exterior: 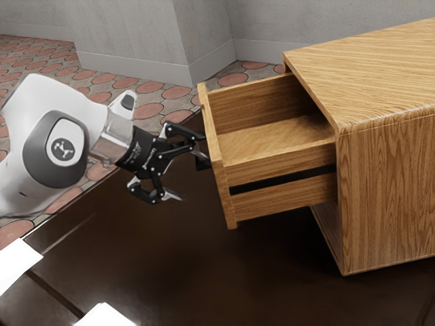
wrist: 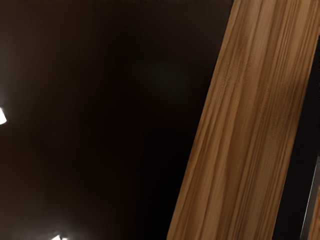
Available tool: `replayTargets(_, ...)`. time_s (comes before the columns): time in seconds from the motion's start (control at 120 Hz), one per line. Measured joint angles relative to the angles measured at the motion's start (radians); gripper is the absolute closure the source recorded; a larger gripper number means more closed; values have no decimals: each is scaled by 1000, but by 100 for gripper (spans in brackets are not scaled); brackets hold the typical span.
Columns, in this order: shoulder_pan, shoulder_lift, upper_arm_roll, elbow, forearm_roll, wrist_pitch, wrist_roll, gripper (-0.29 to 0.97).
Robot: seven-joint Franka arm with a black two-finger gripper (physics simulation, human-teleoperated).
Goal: Pull the drawer handle with one arm to open the drawer
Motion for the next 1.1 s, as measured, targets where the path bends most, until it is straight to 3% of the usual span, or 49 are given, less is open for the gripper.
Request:
replayTargets(0.75, 1, -106, 60, -55, 9, -3, 10, 1)
replayTargets(0.85, 10, -144, 108, -46, 29, -26, 11, 1)
replayTargets(0.917, 24, -151, 146, 32, 106, -83, 6, 1)
replayTargets(0.975, 15, -107, 74, 286, 309, -219, 0, 0)
replayTargets(1.017, -40, -81, 30, 403, 417, -338, 1, 0)
replayTargets(1.1, -150, 154, -76, 711, 560, -522, 71, 0)
